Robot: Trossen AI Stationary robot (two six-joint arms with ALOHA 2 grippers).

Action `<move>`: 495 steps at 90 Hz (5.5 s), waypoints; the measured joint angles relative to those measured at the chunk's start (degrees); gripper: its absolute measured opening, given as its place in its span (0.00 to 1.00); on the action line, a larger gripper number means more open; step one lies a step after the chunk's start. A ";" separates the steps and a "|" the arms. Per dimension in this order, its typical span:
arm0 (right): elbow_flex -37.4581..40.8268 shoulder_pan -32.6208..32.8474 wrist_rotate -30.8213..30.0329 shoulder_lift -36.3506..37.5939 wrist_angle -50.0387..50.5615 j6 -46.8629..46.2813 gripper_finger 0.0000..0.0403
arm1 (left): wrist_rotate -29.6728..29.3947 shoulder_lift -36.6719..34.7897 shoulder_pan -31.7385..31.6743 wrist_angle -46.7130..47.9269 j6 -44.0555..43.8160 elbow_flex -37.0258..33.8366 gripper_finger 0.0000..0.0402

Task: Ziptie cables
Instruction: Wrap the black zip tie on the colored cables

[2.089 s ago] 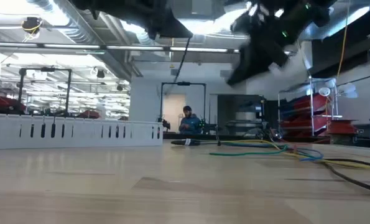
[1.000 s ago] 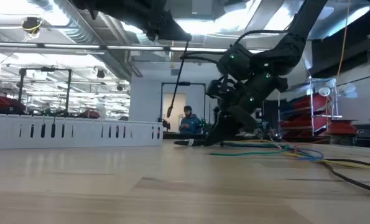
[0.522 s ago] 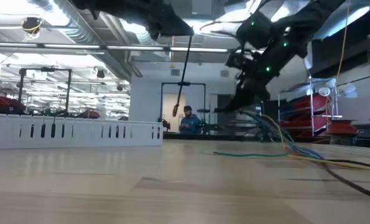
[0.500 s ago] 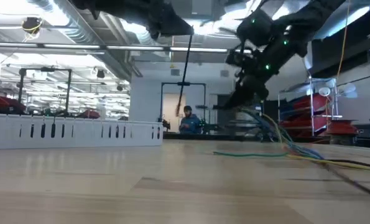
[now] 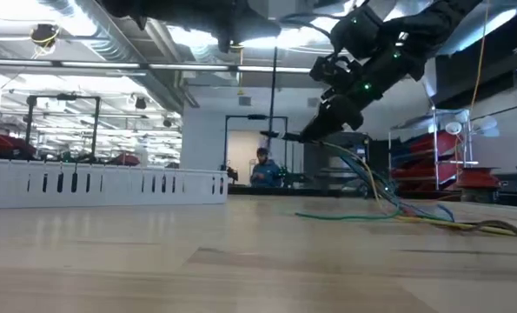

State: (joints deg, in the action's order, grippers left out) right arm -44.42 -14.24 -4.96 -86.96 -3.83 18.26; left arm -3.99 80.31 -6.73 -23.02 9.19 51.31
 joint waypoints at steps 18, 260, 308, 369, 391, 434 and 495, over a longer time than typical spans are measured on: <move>0.00 0.01 -5.31 0.02 4.23 -0.07 0.00 | 0.02 0.02 0.05 0.47 0.28 0.00 0.00; 1.31 4.48 9.23 -10.64 -8.96 -1.29 0.42 | 0.20 14.91 -1.63 -10.54 8.15 -0.02 0.00; 5.86 4.48 9.54 -17.48 -33.93 -1.67 0.41 | 0.09 13.07 -1.63 -10.55 7.76 0.00 0.00; 5.48 4.46 9.68 -24.73 -41.08 -2.40 0.01 | -0.28 8.67 -1.64 -10.01 7.86 -0.22 0.00; 5.42 3.99 9.95 -29.34 -41.96 -1.47 0.00 | -0.30 2.85 -2.37 -12.84 8.31 0.29 0.00; 4.94 3.37 10.53 -33.04 -46.71 -2.82 0.00 | -0.69 -2.30 -3.99 1.63 6.41 -0.05 0.02; 4.96 3.36 10.57 -33.05 -47.02 -3.02 0.00 | -0.51 14.79 0.08 11.97 -6.91 -1.49 0.33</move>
State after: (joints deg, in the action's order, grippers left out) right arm -39.46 -10.88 5.60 -120.01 -50.85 15.25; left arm -4.50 95.10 -6.65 -11.04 2.28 49.82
